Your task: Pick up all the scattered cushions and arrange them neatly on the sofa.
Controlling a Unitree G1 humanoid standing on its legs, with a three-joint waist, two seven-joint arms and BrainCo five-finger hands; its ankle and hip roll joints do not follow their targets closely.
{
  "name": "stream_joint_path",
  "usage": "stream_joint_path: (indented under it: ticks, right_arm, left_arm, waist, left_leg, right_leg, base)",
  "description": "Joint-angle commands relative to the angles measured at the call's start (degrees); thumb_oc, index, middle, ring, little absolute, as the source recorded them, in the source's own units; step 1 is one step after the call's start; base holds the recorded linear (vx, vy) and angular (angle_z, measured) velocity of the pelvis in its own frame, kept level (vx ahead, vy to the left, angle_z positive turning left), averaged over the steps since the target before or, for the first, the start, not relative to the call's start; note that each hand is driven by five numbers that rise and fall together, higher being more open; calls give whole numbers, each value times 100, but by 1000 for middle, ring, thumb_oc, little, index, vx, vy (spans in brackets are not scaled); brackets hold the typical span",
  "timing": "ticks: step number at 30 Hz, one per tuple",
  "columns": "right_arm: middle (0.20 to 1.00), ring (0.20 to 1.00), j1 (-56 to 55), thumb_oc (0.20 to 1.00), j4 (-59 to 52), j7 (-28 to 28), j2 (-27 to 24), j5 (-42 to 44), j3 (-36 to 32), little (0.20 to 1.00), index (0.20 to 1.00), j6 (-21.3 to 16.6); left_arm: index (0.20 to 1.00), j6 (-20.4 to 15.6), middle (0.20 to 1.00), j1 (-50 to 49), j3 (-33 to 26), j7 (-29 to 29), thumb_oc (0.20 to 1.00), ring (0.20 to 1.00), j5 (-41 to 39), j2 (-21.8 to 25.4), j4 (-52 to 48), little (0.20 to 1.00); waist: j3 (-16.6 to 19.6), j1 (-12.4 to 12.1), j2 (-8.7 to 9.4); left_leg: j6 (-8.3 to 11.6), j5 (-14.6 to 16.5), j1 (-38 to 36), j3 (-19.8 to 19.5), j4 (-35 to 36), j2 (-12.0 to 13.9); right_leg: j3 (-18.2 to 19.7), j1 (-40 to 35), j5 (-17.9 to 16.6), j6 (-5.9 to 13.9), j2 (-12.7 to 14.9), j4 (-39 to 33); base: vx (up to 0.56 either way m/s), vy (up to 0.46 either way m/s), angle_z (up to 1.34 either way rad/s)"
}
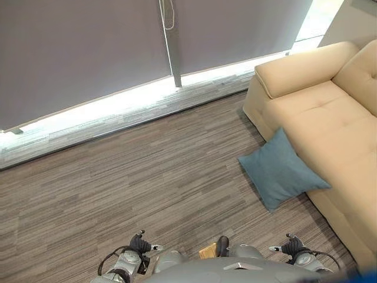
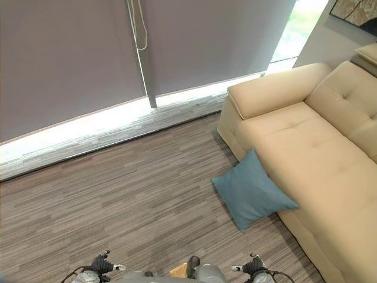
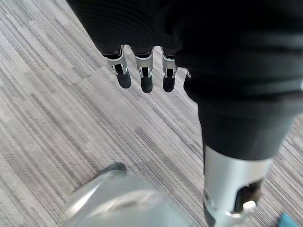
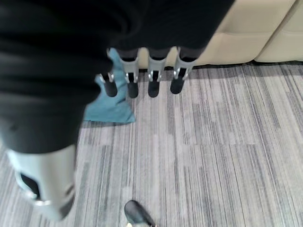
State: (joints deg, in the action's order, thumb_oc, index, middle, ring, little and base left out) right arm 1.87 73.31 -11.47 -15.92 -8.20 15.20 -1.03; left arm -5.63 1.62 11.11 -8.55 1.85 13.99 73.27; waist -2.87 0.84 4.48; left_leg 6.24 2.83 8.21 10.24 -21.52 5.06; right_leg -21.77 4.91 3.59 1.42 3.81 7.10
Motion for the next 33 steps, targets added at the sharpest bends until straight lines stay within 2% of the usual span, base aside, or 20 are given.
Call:
stream_joint_path:
  ticks: [1,2,4,6,7,12,18,19,20,21,22,24,26,27,29,30,31,32,33]
  right_arm:
    - [1000,1000,163,1000,88,-61,-141,55,-81,1000,1000,-45]
    - [1000,1000,160,1000,113,-68,-152,50,-87,1000,1000,-44]
    - [1000,1000,165,1000,141,-87,-167,62,-108,1000,1000,-42]
    - [1000,1000,165,1000,141,-87,-167,62,-108,1000,1000,-42]
    - [1000,1000,110,1000,205,-90,-184,-10,-108,1000,1000,-42]
    - [1000,1000,90,1000,222,-37,-111,-61,-109,1000,1000,-30]
    - [1000,1000,180,1000,82,-26,-72,19,-132,1000,1000,-29]
    - [1000,1000,243,1000,24,-45,-64,54,-117,1000,1000,-51]
    - [1000,1000,259,1000,-14,-59,-56,67,-121,1000,1000,-64]
    - [1000,1000,275,1000,-32,-66,-60,65,-113,1000,1000,-81]
    - [1000,1000,293,1000,-33,-90,-60,39,-74,1000,1000,-93]
    - [1000,1000,339,1000,-31,-102,-78,-6,-18,1000,1000,-74]
    - [1000,1000,265,1000,4,-91,-94,24,-21,1000,1000,-45]
    - [1000,1000,236,1000,37,-103,-99,64,-46,1000,1000,-34]
    - [1000,1000,189,1000,43,-133,-117,119,-80,1000,1000,-62]
    - [1000,1000,160,1000,38,-127,-131,142,-107,1000,1000,-76]
    - [1000,1000,175,1000,76,-134,-172,170,-123,1000,1000,-71]
    - [1000,1000,177,1000,77,-134,-172,170,-124,1000,1000,-71]
    - [1000,1000,216,1000,63,-139,-209,230,-113,1000,1000,-84]
  left_arm:
    - [1000,-87,1000,184,142,84,1000,1000,52,55,-28,1000]
    - [1000,-72,1000,197,202,89,1000,1000,58,22,4,1000]
    - [1000,-77,1000,233,244,94,1000,1000,64,6,34,1000]
    - [1000,-77,1000,233,244,94,1000,1000,64,6,34,1000]
    - [1000,-56,1000,182,206,125,1000,1000,72,-43,140,1000]
    - [1000,-32,1000,119,143,152,1000,1000,117,-9,165,1000]
    - [1000,-6,1000,184,117,115,1000,1000,79,115,94,1000]
    - [1000,-17,1000,204,95,89,1000,1000,34,153,77,1000]
    - [1000,-24,1000,200,86,82,1000,1000,11,157,80,1000]
    - [1000,-27,1000,188,67,78,1000,1000,-3,163,95,1000]
    - [1000,-33,1000,180,51,63,1000,1000,-18,157,122,1000]
    - [1000,-13,1000,208,21,60,1000,1000,-37,155,159,1000]
    - [1000,-20,1000,154,23,77,1000,1000,-10,135,187,1000]
    - [1000,-17,1000,164,52,82,1000,1000,13,103,206,1000]
    - [1000,-25,1000,193,86,102,1000,1000,23,77,194,1000]
    - [1000,-30,1000,196,110,124,1000,1000,49,58,169,1000]
    - [1000,-19,1000,227,143,168,1000,1000,54,15,148,1000]
    - [1000,-19,1000,229,144,168,1000,1000,54,15,148,1000]
    - [1000,-25,1000,280,200,157,1000,1000,-19,-12,89,1000]
  waist:
    - [-129,-61,276]
    - [-125,-89,263]
    - [-151,-140,217]
    - [-152,-140,218]
    - [-101,-247,59]
    - [33,-295,72]
    - [11,-338,1]
    - [-63,-303,-54]
    - [-74,-310,-74]
    - [-73,-331,-79]
    - [-49,-374,-63]
    - [-49,-378,-47]
    - [-38,-332,-14]
    - [-5,-311,38]
    - [15,-272,78]
    - [7,-250,97]
    - [-36,-231,165]
    - [-37,-230,158]
    - [-123,-253,182]
  left_leg:
    - [-304,675,9,-268,153,-533]
    - [-285,470,239,-471,658,-585]
    - [-220,163,324,-659,1129,-650]
    - [-220,162,321,-658,1130,-650]
    - [-228,-160,363,-1140,1656,-763]
    - [-322,-51,-23,-967,1662,-757]
    - [-599,163,-203,-742,1587,-800]
    - [-658,167,-239,-700,1600,-761]
    - [-669,174,-269,-656,1632,-746]
    - [-670,190,-327,-607,1676,-744]
    - [-643,222,-409,-484,1784,-747]
    - [-643,277,-528,-353,1903,-784]
    - [-620,339,-622,-328,1887,-818]
    - [-579,414,-626,-375,1835,-836]
    - [-541,522,-583,-416,1612,-830]
    - [-500,599,-548,-430,1380,-819]
    - [-439,700,-344,-396,802,-760]
    - [-437,724,-318,-398,754,-750]
    - [-377,598,27,-493,302,-715]
  right_leg:
    - [384,-172,-567,579,159,-968]
    - [556,-225,-536,633,98,-1012]
    - [717,-317,-503,653,-12,-1061]
    - [717,-319,-503,653,-11,-1061]
    - [1042,-494,-318,646,-194,-991]
    - [1183,-615,-193,683,-78,-803]
    - [1380,-107,-135,809,114,320]
    - [1296,186,-186,829,151,733]
    - [1190,313,-209,829,195,827]
    - [1012,323,-191,797,258,762]
    - [596,363,-238,743,335,421]
    - [109,581,-445,741,295,-56]
    - [155,385,-476,766,229,-397]
    - [413,335,-548,747,120,-557]
    - [388,229,-602,727,129,-718]
    - [405,137,-594,712,119,-756]
    - [372,-36,-585,669,165,-853]
    - [368,-34,-587,667,157,-856]
    - [443,-119,-534,588,169,-869]
  base:
    - [226,-8,11]
    - [268,-1,-8]
    - [153,20,-75]
    - [149,66,-104]
    - [309,166,-44]
    - [212,141,-68]
    - [77,133,-47]
    - [10,106,-36]
    - [31,84,-100]
    - [87,20,-93]
    - [100,-5,-110]
    - [147,-50,-88]
    - [180,-111,-82]
    - [174,-160,-24]
    - [149,-150,17]
    - [164,-154,16]
    - [120,-111,17]
    - [100,-91,0]
    - [54,-28,-7]
